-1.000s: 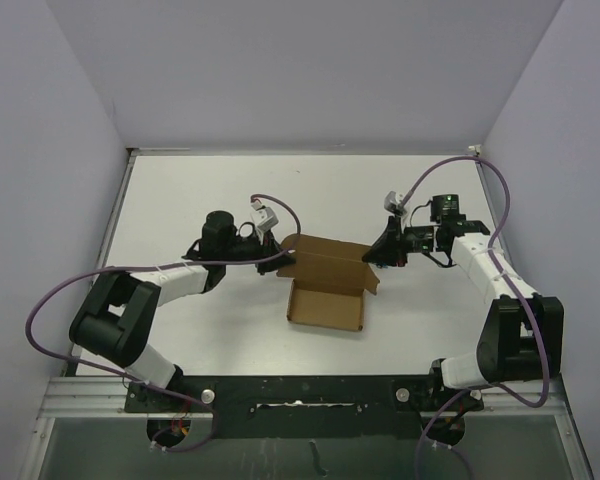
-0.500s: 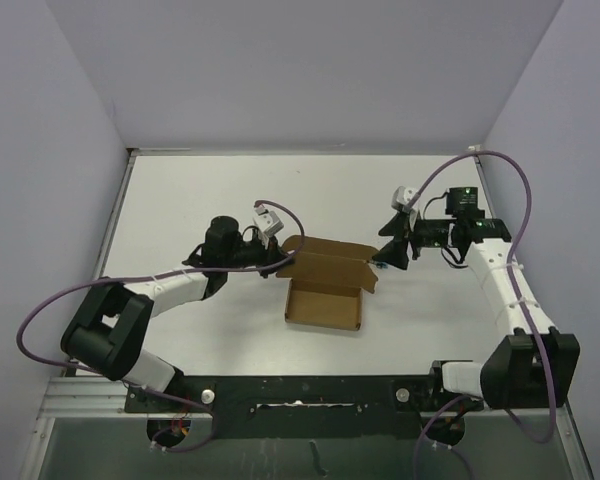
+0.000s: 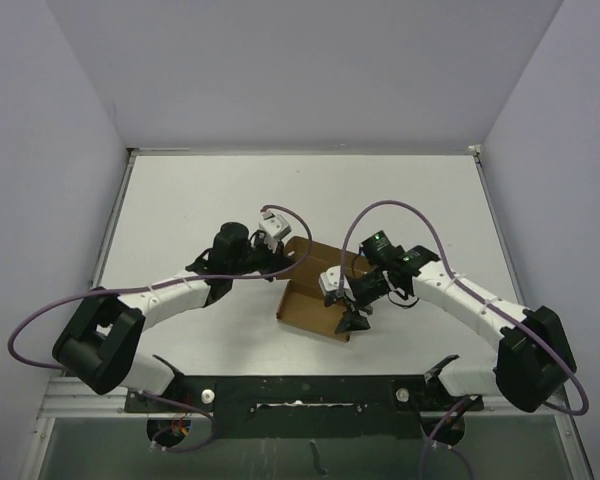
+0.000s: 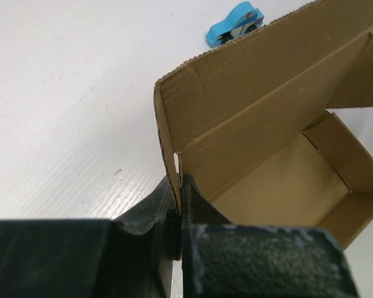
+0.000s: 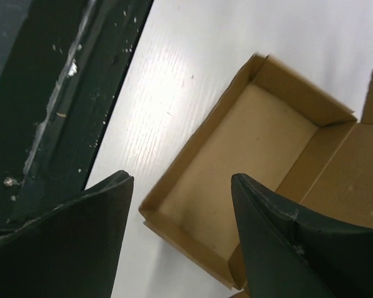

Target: Fold the paper box

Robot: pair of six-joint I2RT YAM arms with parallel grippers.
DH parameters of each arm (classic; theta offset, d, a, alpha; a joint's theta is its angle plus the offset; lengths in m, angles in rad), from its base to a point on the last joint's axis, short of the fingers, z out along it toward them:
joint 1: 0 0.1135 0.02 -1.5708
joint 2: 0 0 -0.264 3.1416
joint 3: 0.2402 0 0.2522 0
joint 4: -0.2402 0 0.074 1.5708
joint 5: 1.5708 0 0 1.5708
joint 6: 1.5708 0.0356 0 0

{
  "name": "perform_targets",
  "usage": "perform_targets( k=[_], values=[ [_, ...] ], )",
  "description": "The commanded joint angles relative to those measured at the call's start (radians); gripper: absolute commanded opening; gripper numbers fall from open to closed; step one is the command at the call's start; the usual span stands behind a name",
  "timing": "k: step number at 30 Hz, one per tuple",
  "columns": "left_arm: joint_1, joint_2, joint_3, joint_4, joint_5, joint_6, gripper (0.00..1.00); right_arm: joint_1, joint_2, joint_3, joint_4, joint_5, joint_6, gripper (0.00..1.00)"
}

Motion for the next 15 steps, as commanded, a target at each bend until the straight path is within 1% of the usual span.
perform_targets(
  k=[1,5,8,10,12,15],
  values=[
    [-0.007,-0.070,-0.004,-0.015,-0.090,-0.055,0.00,0.085,0.030,-0.018,0.146,0.193,0.036,0.66],
    [-0.007,-0.107,-0.039,-0.010,-0.135,-0.135,0.00,0.139,0.082,-0.014,0.181,0.263,0.064,0.66],
    [-0.012,-0.134,-0.057,-0.025,-0.176,-0.164,0.00,0.156,0.099,-0.004,0.167,0.227,0.068,0.66],
    [-0.011,-0.151,-0.054,-0.054,-0.205,-0.165,0.00,0.162,0.100,0.008,0.141,0.171,0.065,0.66],
    [-0.009,-0.168,-0.051,-0.084,-0.227,-0.157,0.00,0.171,0.096,0.009,0.143,0.161,0.072,0.66],
    [0.000,-0.181,-0.039,-0.125,-0.223,-0.149,0.00,0.204,0.117,0.000,0.198,0.265,0.115,0.66]
  ],
)
